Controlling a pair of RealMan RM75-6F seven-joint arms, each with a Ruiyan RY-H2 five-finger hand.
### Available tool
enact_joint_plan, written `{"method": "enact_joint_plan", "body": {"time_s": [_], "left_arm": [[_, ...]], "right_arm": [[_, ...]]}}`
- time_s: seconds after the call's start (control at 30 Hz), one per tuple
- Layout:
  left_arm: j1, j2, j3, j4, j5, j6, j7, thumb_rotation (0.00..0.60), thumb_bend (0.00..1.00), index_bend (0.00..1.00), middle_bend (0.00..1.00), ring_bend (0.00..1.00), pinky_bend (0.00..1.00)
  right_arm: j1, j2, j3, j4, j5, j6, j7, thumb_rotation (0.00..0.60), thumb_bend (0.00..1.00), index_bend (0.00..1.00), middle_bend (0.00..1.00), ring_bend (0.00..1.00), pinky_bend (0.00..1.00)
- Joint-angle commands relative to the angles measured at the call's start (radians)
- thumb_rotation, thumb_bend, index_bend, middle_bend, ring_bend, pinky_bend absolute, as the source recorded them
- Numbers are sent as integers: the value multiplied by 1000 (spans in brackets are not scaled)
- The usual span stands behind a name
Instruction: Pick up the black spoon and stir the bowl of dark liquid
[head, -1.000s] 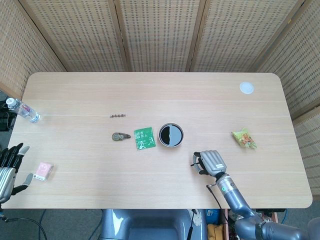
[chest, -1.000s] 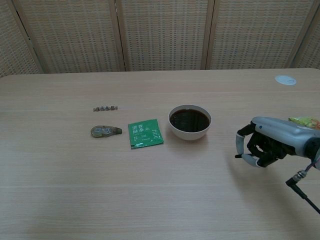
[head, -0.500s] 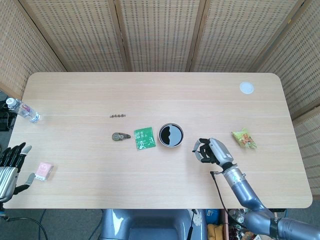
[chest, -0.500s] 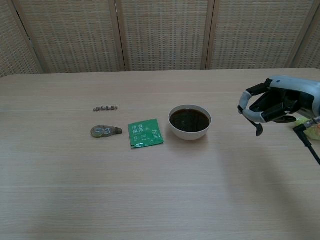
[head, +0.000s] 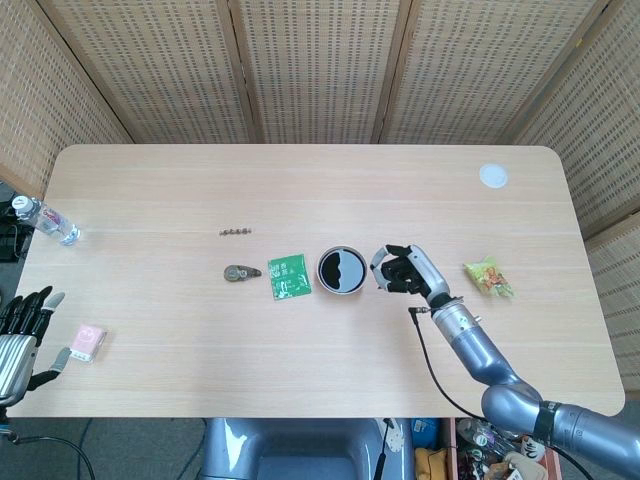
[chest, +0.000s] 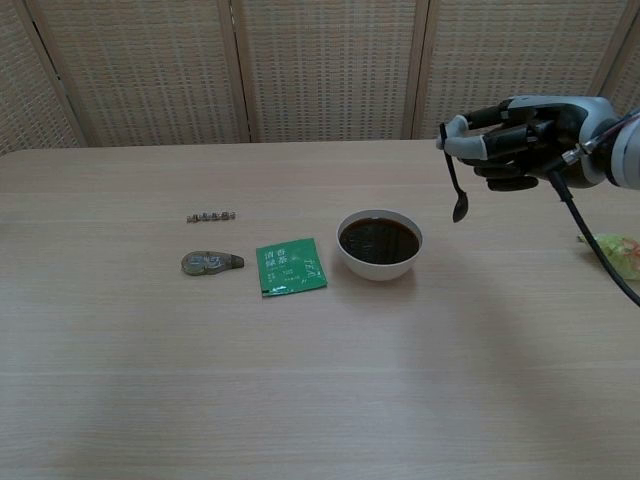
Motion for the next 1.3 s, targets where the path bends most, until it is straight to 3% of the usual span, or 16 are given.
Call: {"method": "enact_joint_plan", "body": {"time_s": [0.03, 0.33, 0.6, 1.3], "left_arm": [[1, -1, 0, 1, -1, 0, 0, 600, 391, 0, 0, 0, 0], [4, -5, 1, 14, -10, -6, -8, 600, 391, 0, 0, 0, 0], [4, -9, 3, 24, -14, -12, -13, 600, 392, 0, 0, 0, 0], [10, -16, 5, 42, -31, -27, -25, 600, 391, 0, 0, 0, 0]], "right_arm": [[28, -21, 15, 24, 37, -24, 12, 600, 639, 700, 918, 919, 1000], [128, -102, 29, 127, 163, -55, -6, 600, 643, 701, 918, 922, 1000], [204, -198, 23, 223, 241, 10, -79, 600, 647, 701, 919, 923, 1000], [318, -395, -29, 479, 330, 33, -260, 600, 647, 707, 918, 923, 1000]]}}
